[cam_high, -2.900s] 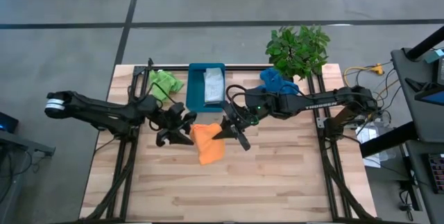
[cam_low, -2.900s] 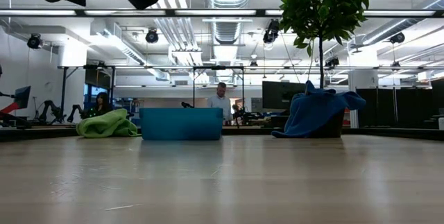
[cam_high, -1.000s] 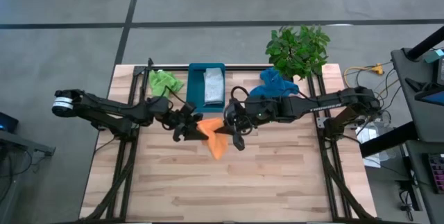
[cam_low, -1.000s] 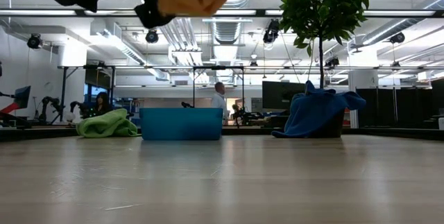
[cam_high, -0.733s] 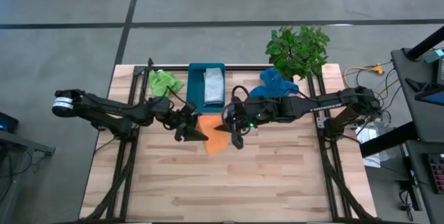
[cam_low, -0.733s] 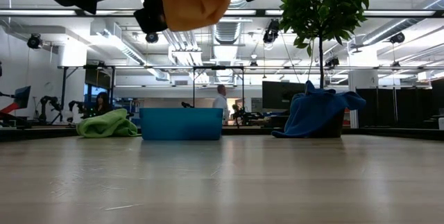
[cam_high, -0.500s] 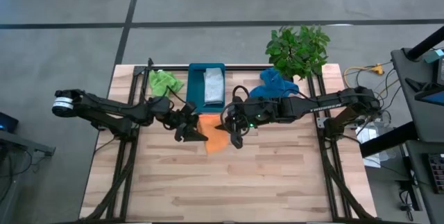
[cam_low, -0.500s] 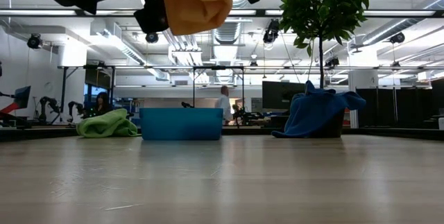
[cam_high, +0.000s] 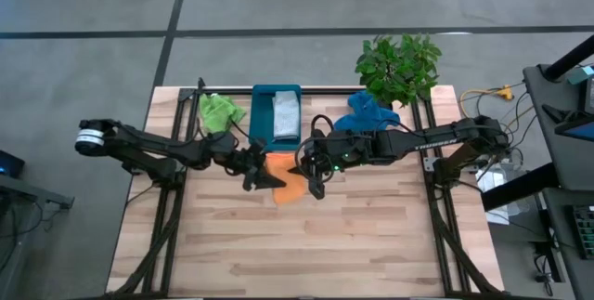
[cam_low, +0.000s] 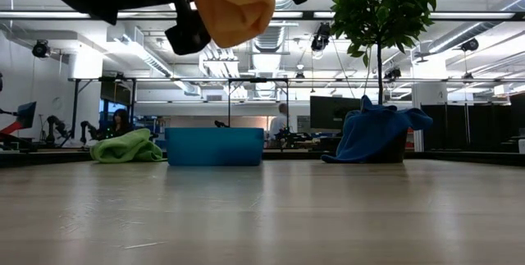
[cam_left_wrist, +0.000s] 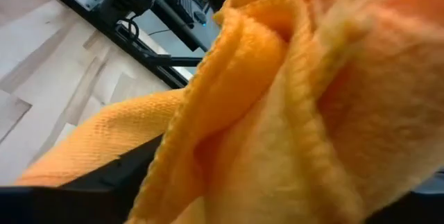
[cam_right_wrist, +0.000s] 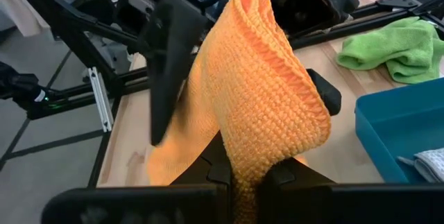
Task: Fold microfiber towels
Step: Put the orange microfiber cloth into the blue bin
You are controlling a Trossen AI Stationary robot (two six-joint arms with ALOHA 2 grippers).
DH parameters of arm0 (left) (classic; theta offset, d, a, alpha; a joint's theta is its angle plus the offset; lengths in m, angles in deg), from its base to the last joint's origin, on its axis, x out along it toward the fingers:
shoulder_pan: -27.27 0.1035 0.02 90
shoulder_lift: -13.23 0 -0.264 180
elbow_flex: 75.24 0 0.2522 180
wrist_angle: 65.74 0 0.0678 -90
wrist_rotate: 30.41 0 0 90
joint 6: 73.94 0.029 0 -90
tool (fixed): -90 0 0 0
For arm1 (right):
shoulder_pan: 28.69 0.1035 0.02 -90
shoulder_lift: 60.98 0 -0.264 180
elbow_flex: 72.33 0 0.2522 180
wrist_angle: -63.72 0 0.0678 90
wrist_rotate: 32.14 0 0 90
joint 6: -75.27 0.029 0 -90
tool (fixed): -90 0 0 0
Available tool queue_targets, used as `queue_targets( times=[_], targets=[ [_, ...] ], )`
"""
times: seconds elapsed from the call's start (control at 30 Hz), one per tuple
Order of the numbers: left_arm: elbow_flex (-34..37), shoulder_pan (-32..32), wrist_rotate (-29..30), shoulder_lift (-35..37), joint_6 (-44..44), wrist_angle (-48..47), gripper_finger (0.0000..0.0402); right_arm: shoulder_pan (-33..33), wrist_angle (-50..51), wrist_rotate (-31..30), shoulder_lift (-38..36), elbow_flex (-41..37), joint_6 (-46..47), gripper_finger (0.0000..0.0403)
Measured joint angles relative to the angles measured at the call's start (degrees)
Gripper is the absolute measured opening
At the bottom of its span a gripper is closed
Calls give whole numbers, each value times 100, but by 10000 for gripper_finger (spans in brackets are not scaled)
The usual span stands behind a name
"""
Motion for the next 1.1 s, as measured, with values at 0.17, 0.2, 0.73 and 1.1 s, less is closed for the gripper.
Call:
queue_targets(
  times=[0.17, 0.2, 0.73, 1.1],
  targets=[
    [0, 8, 0, -9, 101, -16, 200, 0, -1, 0, 0, 0, 0, 18],
    [0, 9, -1, -9, 114, -17, 175, 0, 2, -1, 0, 0, 0, 18],
    [66, 39, -2, 0, 355, -44, 4, -19, 121, 137, -5, 0, 155, 34],
    [68, 410, -13, 247, 422, -826, 2, -22, 1096, -227, -667, 4, 299, 133]
  ],
)
